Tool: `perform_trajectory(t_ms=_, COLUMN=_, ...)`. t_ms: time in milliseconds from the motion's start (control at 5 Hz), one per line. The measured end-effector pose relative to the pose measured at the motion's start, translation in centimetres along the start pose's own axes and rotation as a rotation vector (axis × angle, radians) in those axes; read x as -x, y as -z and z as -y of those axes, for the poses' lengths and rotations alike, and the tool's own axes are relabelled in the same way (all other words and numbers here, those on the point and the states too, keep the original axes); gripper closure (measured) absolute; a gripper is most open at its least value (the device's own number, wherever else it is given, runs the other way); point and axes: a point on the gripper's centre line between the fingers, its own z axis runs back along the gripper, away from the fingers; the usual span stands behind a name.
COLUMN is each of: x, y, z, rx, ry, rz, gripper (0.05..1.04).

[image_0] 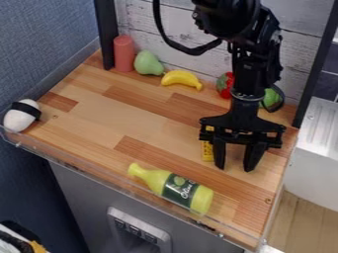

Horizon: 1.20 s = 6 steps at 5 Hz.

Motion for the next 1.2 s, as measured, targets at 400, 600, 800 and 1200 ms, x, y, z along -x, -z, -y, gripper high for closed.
perform_trajectory(t_ms=400, x=-0.1, y=0.1, z=-0.2, rx=0.012, ry=0.015, rz=0.002, gripper=0.915)
perform_trajectory(t_ms=600, x=-0.2, y=-0.1, z=0.0, rx=0.017, ry=0.080, rz=0.000, gripper=1.020)
perform_trajectory(t_ms=800, x=-0.5, y=-0.1, z=0.1, rx=0.010, ry=0.145, rz=-0.004, gripper=1.030)
perform_trajectory(t_ms=1200, x=-1.0, y=-1.3, z=0.6, rx=-0.014, ry=0.281, rz=-0.028, gripper=1.030)
